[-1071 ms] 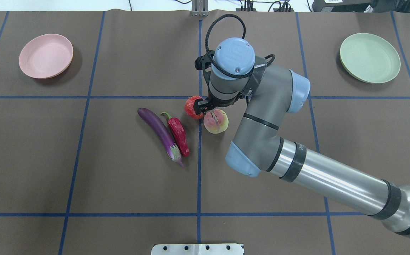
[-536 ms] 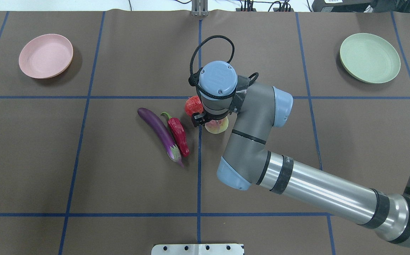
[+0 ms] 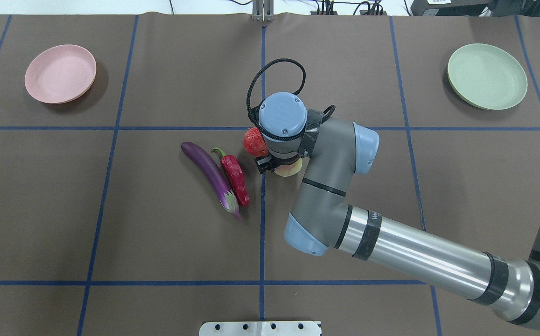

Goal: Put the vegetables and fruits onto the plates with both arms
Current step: 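Move the right gripper down onto the pink-yellow peach and grasp it, then carry the peach with the right gripper onto the pale green plate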

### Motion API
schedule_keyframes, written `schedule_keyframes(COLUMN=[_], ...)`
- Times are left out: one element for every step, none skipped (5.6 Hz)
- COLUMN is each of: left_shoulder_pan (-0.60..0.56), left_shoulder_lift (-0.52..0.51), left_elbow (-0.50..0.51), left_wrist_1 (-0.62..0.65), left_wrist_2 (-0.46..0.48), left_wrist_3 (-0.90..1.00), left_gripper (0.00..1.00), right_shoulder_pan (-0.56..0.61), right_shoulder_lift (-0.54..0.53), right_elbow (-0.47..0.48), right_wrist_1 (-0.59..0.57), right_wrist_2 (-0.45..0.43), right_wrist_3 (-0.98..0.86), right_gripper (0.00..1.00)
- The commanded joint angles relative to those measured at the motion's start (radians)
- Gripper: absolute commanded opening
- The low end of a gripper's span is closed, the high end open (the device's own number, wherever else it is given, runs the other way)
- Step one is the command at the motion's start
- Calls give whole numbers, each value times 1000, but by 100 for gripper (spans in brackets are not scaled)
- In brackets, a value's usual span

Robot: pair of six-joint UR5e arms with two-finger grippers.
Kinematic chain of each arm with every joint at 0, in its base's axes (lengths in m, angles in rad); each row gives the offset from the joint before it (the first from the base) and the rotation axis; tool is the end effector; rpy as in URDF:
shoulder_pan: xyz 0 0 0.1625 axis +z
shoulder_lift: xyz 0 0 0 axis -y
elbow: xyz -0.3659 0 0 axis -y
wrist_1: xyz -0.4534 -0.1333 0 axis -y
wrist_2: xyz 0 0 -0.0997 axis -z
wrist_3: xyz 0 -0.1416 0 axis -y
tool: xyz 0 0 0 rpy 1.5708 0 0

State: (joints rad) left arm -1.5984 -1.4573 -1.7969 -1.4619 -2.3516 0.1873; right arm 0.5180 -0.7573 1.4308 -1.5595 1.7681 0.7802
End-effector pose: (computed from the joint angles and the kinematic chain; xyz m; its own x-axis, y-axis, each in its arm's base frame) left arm -0.0477 -0.5080 0.5753 0.7029 0.1694 -0.6908 -0.1051 0.9853 0.1347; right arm -0.6301 -0.4806 0.1755 0.7419 -0.3794 0.5528 0.2125 0.9151 0.3428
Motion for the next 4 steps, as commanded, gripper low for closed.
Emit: schedule_keyframes(left_shoulder_pan=[0,0,0,0], left_shoulder_lift=[0,0,-2,-2], left_elbow=[-5,-7,-10,-10], left_wrist_1=[0,0,-2,-11], left_wrist_2=[0,0,0,0], left_wrist_3=[3,3,4,4], left_gripper=[100,100,100,100], right_shoulder_pan=[86,223,354,495], right_shoulder_lift=[-13,-73,-167,-213], right_elbow=[60,112,129,47], right_wrist_1=[3,13,74,123], right_wrist_2=[93,238,249,334], right_wrist_3=[-5,-112,-318,-478], right_gripper=[0,0,0,0])
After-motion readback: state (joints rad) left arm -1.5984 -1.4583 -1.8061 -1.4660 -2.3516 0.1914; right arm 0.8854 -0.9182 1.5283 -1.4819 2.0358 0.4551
